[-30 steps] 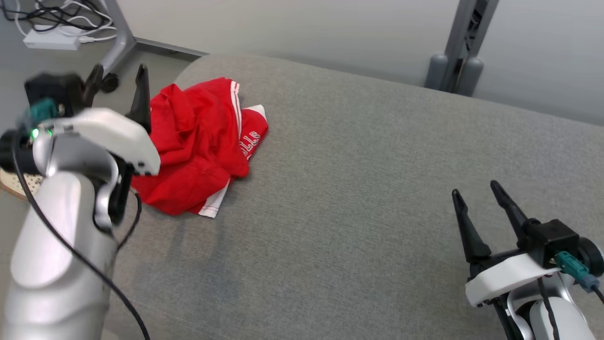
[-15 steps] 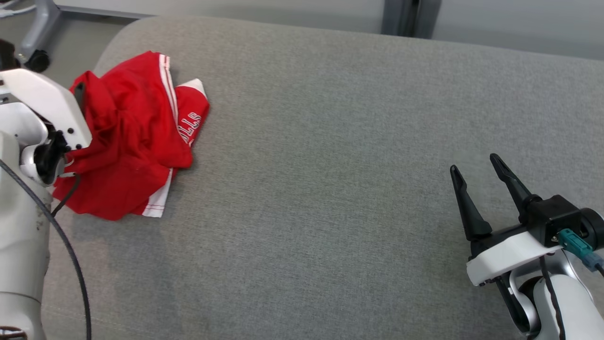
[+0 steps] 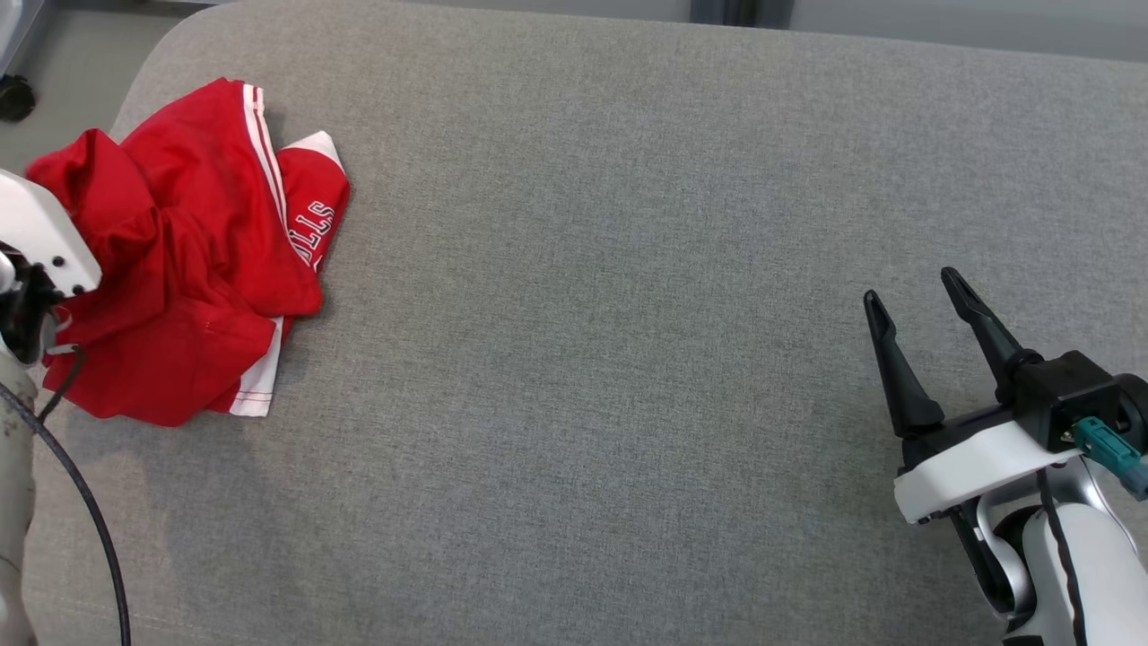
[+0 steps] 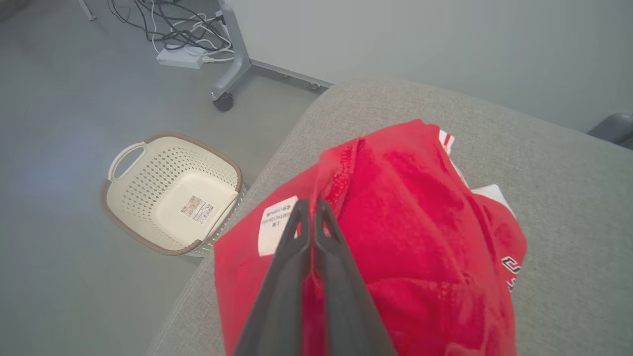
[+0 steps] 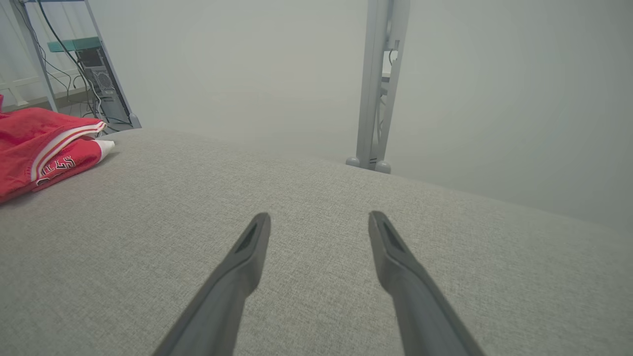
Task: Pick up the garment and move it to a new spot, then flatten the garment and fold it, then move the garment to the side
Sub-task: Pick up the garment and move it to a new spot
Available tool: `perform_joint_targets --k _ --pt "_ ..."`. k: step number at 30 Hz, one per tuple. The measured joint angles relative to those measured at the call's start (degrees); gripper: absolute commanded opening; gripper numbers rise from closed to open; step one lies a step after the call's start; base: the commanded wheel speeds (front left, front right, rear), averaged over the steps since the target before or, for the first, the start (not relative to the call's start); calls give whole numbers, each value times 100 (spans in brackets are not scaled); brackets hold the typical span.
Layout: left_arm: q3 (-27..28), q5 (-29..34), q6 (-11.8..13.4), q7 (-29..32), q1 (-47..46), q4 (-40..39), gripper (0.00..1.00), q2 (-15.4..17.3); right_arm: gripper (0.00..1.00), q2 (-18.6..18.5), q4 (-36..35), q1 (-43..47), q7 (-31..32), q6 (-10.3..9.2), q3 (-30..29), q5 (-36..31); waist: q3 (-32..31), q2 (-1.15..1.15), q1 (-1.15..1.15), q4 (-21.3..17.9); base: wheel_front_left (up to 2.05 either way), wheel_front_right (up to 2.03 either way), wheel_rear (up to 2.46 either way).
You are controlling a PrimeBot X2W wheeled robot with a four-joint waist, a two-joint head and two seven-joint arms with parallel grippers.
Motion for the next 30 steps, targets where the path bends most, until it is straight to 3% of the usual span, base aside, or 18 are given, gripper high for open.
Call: perform_joint_targets --k 7,12,18,25,30 --pt "-211 320 143 -1059 -417 -293 0 138 100 25 33 35 -59 0 -192 -37 -196 0 0 69 0 0 0" --pt "-467 534 89 -1582 -588 -823 0 43 100 119 51 79 -126 0 -298 -43 -434 0 0 95 0 0 0" --pt "-906 575 -78 -1611 -449 -1757 0 -676 100 232 51 283 -177 0 -580 -63 -767 0 0 133 0 0 0" --pt "-1736 609 -296 -1257 603 -3140 0 -1506 100 332 -53 389 -167 0 -791 -123 -1028 0 0 43 0 0 0" --pt "-2544 424 -414 -1001 1349 -3885 0 -1790 100 365 -140 478 -104 0 -935 -164 -1050 0 0 -163 0 0 0"
